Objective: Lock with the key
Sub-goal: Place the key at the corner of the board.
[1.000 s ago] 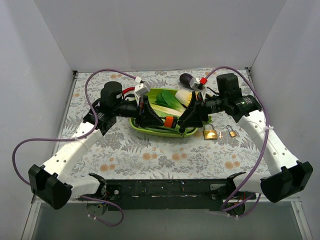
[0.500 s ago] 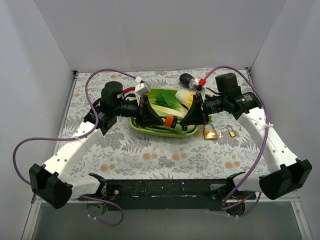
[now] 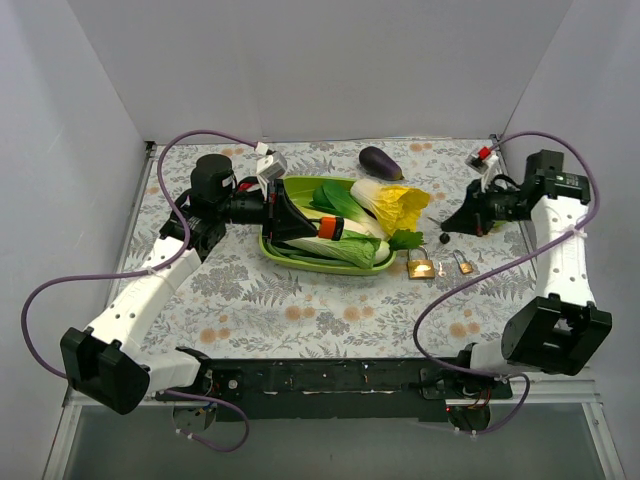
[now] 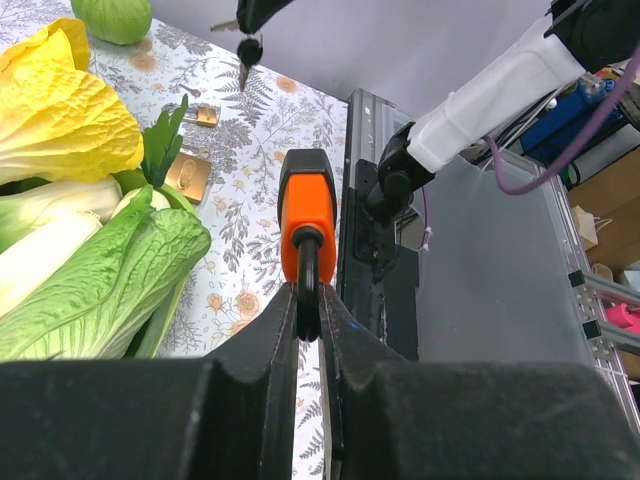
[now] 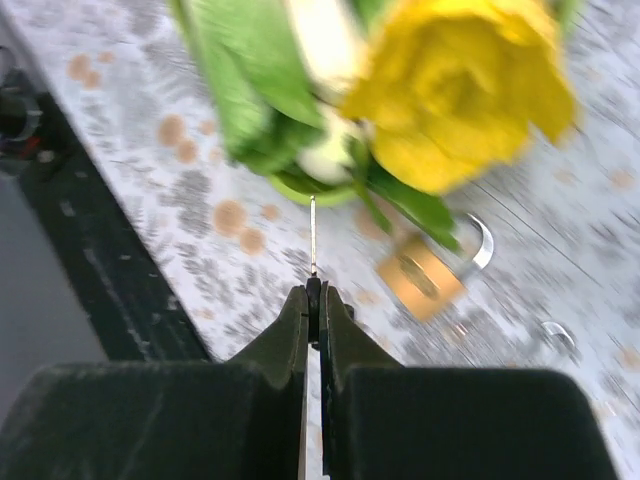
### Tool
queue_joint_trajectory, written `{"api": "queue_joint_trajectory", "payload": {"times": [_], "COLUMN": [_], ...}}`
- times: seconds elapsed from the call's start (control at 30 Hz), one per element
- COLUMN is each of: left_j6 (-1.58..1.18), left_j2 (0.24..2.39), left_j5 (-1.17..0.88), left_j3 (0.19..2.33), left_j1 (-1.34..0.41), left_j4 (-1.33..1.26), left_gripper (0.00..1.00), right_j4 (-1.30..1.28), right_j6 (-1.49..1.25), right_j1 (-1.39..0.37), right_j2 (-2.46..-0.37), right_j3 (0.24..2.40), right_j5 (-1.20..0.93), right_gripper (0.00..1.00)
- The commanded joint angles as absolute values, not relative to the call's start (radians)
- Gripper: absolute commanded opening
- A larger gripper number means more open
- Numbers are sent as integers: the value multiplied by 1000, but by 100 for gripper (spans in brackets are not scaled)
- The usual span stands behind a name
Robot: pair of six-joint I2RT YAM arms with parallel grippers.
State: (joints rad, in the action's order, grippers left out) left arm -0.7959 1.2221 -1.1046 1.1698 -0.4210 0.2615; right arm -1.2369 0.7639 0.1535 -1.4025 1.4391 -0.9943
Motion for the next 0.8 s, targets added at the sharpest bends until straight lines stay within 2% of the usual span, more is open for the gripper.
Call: {"api": "queue_joint_trajectory", "payload": {"times": [0.0, 0.2, 0.37, 0.5, 0.77], "left_j6": [-778, -778, -782, -792, -811], "left_j2": [1198, 1204, 1210, 1224, 1255], "left_j5": [-1138, -1129, -1127, -1124, -1118], "left_j3": [1183, 1180, 1178, 1192, 1223], "left_j1": [-417, -417, -419, -419, -419], "left_j4": [238, 238, 236, 235, 258], "left_gripper": [0, 0, 0, 0, 0], "right_j4": [-1307, -1305, -1272, -1165, -951], "right_j6": [951, 1092, 1135, 1137, 1037], "right_j1": [346, 596, 725, 753, 755], "right_j2": [-1361, -1370, -1365, -1359, -1368], "right_j3": [1430, 1341, 1273, 1186, 1045], "right_j5": [-790, -579, -483, -405, -382], "right_gripper": [1, 1, 1, 1, 1]}}
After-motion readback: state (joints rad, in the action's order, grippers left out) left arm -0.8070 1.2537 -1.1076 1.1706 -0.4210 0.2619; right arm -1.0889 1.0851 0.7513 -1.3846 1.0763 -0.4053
